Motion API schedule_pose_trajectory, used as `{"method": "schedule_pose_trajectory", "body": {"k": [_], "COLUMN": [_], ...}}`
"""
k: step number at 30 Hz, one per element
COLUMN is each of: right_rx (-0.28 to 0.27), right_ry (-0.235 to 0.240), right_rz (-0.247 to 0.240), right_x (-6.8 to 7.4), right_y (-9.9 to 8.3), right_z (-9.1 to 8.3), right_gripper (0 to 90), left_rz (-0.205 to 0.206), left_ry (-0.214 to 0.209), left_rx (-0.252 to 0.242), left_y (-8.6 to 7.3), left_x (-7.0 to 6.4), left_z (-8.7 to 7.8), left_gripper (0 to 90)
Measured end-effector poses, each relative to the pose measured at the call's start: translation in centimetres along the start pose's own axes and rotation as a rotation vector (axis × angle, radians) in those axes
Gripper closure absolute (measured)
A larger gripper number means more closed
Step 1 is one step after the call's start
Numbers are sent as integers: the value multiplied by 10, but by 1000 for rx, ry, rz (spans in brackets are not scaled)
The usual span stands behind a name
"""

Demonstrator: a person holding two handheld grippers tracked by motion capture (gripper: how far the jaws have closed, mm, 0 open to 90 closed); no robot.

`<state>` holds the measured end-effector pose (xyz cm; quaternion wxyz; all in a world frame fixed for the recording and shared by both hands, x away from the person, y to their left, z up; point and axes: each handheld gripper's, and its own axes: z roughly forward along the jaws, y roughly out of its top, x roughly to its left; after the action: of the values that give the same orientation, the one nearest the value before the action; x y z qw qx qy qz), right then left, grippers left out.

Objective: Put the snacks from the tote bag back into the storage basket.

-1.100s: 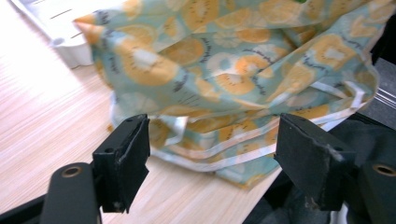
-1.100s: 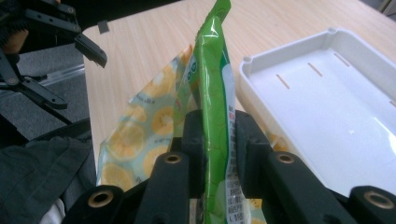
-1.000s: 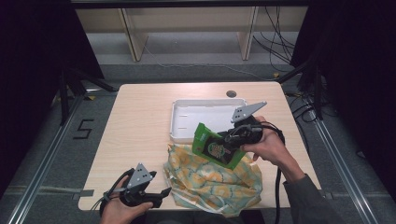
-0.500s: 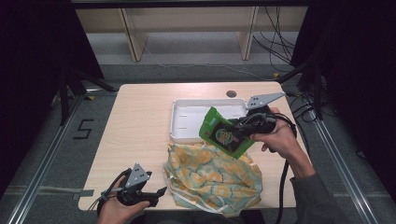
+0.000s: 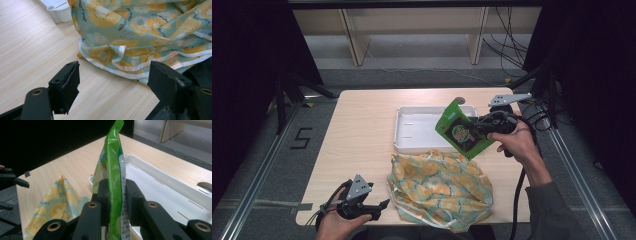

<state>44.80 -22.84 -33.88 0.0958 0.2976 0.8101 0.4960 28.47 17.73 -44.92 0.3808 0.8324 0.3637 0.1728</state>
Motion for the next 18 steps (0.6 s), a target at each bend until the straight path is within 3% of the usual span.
{"method": "schedule_pose_trajectory", "body": {"k": [4, 6, 9, 12, 15, 16, 17, 18], "right_rx": [26, 10, 16, 16, 35, 33, 39, 25], "right_ry": [-34, -51, -62, -80, -74, -80, -88, -91], "right_rz": [29, 18, 54, 52, 95, 74, 84, 60], "right_x": [-7, -11, -14, -20, -25, -28, -29, -32], "right_y": [-4, -6, -9, -11, -11, -12, -12, -12], "right_z": [2, 6, 9, 11, 12, 13, 13, 14], "right_gripper": [771, 770, 770, 770, 770, 770, 770, 770], "left_rz": [-4, -4, -5, 1, -19, -3, -15, -13], "left_ry": [0, 2, 1, -4, -3, -2, 2, -2], "left_rx": [-1, 1, 3, 7, 8, 10, 8, 4], "left_y": [-1, 0, -1, 0, -1, -1, -1, -1], "left_x": [1, 1, 1, 1, 1, 2, 2, 3], "left_z": [0, 0, 0, 1, 1, 1, 1, 1], "left_gripper": [250, 250, 250, 248, 247, 247, 246, 246]}}
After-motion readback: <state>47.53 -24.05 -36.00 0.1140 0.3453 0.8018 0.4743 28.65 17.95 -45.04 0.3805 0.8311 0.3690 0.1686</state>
